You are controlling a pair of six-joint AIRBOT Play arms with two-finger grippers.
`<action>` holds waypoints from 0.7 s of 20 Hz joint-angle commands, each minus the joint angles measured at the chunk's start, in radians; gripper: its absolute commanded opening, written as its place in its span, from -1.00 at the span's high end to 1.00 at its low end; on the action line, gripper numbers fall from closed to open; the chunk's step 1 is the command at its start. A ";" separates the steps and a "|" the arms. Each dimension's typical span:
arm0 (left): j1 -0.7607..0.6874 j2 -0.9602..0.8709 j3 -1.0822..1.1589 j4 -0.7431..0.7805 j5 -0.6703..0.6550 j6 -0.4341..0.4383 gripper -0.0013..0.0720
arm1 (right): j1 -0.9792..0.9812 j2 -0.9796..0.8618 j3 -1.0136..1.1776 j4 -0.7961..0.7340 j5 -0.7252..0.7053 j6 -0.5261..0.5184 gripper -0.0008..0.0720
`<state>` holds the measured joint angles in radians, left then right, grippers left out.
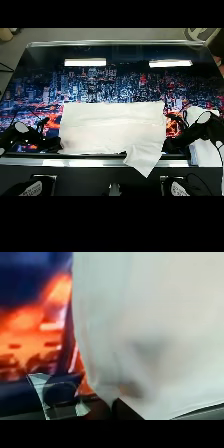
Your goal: Fold the shirts.
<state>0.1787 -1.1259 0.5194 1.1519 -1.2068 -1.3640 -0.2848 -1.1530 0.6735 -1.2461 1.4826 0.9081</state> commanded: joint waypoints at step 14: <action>0.001 0.049 0.014 -0.009 -0.007 0.008 0.89 | 0.001 0.048 -0.216 0.179 -0.247 0.040 0.91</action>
<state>0.1787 -1.0843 0.5251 1.1439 -1.2148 -1.3571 -0.2840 -1.1061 0.4400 -1.0973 1.2484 0.9688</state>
